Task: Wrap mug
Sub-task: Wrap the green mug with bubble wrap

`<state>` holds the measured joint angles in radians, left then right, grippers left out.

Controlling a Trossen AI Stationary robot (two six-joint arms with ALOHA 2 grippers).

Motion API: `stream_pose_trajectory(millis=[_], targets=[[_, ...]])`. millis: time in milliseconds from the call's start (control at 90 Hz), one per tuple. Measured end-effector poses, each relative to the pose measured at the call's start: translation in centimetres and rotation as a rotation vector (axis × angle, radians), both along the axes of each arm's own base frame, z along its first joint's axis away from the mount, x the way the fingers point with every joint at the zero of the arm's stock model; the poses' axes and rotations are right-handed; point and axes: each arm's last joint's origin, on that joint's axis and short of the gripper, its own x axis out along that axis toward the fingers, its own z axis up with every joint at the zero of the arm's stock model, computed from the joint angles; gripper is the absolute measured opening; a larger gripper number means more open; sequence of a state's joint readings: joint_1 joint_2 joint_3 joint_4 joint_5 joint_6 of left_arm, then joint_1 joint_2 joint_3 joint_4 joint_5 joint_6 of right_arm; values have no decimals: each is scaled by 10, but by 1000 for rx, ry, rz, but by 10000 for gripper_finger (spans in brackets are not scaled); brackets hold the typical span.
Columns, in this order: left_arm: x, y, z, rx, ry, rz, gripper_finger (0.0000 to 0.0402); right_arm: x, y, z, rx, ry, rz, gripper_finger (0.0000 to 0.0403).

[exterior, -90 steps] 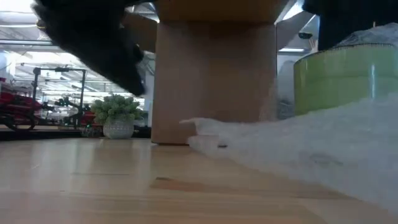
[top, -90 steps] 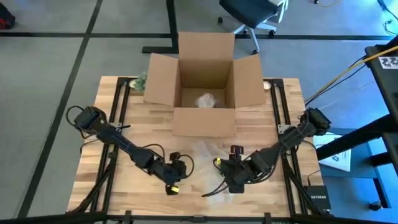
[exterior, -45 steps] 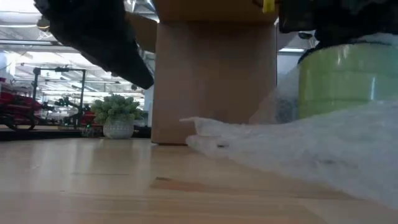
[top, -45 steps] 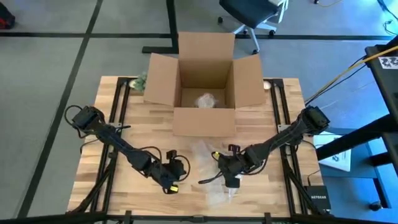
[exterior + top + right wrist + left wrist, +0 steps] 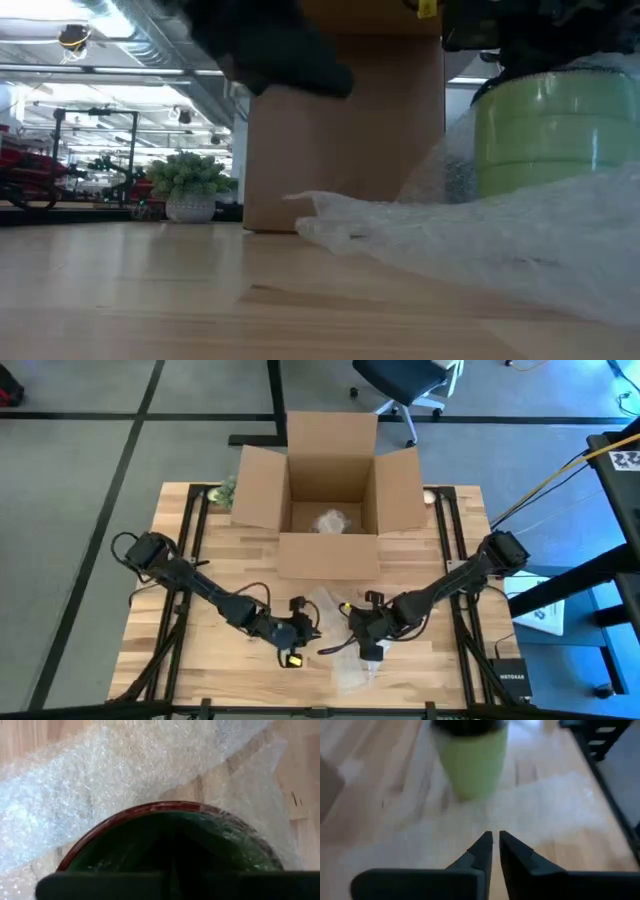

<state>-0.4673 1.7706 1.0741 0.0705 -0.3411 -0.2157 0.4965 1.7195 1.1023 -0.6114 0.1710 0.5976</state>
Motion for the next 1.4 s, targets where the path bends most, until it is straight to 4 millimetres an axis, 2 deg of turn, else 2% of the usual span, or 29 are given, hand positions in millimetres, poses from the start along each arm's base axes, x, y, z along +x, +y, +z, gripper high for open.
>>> stream_pose_trajectory(millis=[144,344,467,578,756,833,1056,1400], targets=[[5,8,-12,71,65,-121,92,1,0,0,-12,-14,-6,0],[8,3,-41,418,107,-285,144,1,0,0,-15,-16,-4,0],[12,3,-57,537,128,-309,152,1,0,0,-18,-19,-5,0],[16,4,-66,622,120,-244,152,1,0,0,-20,-20,-6,0],[23,6,-75,631,86,-220,152,1,0,0,-22,-24,-7,0],[23,6,-80,629,97,-222,135,1,0,0,-27,-27,-9,0],[21,-6,-59,551,-10,-153,14,1,0,0,-27,-25,-9,0],[-9,-31,10,454,-191,-48,0,11,5,21,1,-62,20,1]])
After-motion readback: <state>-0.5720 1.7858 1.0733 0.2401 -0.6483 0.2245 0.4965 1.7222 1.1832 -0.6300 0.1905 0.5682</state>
